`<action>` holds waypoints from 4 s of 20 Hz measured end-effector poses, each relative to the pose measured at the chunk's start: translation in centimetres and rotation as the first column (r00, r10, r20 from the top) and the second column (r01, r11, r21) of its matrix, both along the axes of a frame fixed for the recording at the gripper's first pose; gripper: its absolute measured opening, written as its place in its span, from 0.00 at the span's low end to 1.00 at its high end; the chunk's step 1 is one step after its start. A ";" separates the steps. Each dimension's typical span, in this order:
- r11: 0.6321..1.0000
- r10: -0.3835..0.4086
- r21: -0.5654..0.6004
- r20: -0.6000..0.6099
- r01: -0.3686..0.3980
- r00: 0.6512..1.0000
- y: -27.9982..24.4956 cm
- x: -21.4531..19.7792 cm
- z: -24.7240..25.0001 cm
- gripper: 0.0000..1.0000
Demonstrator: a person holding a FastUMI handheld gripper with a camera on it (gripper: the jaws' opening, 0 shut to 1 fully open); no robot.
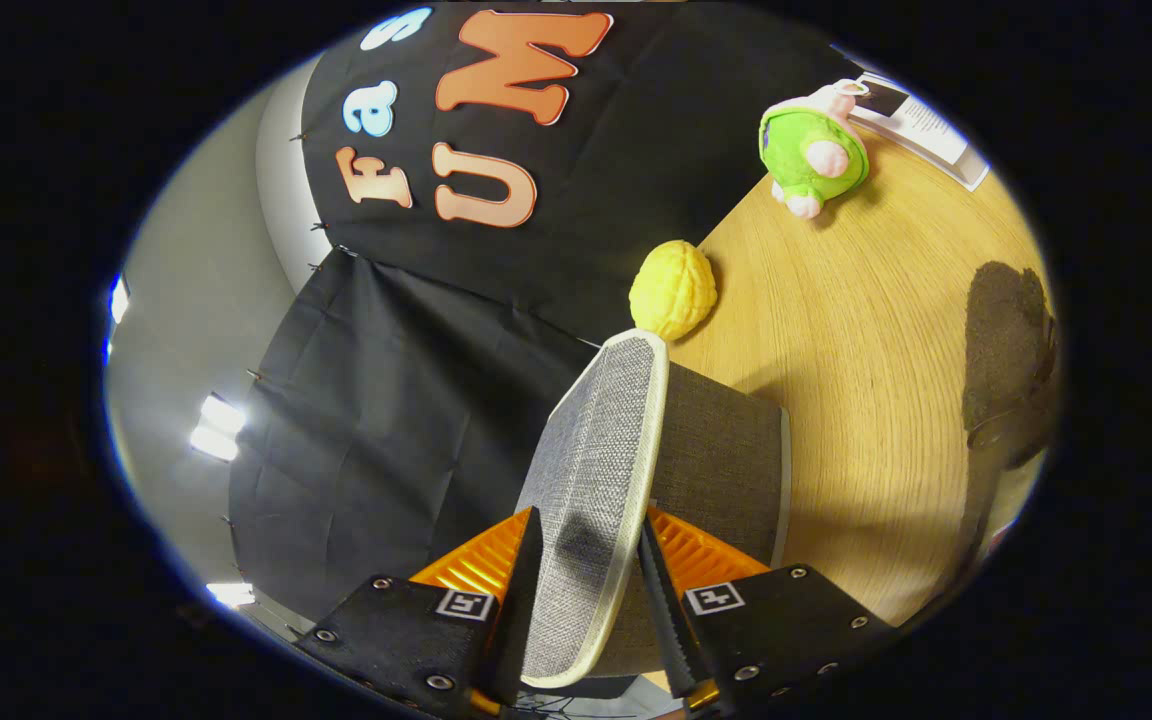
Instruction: Open the storage box then place both shoes into the box .Put the left shoe in first, then the right shoe, with the right side of both shoes facing outward in a uniform manner.
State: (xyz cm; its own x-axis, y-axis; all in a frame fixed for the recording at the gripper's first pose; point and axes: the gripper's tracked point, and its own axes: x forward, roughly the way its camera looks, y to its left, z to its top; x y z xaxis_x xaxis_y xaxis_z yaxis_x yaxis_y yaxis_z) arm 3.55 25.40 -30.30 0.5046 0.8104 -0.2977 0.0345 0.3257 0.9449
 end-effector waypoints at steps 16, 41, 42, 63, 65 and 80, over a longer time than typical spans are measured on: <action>0.997 -0.074 -0.012 0.106 0.075 0.992 0.5 2.1 9.0 0.09; 0.962 0.235 -0.173 0.132 -0.211 0.963 25.7 -0.5 11.9 0.65; 0.958 0.233 -0.201 0.139 -0.203 0.963 25.0 -0.5 11.4 0.70; 0.582 0.041 -0.805 0.167 0.112 0.985 -14.6 -0.7 -0.6 0.96; 0.565 0.047 -0.819 0.147 0.095 0.988 -15.8 -1.0 -2.1 0.95; 0.421 0.039 -0.907 0.027 0.008 0.999 -19.8 -2.0 -10.8 0.59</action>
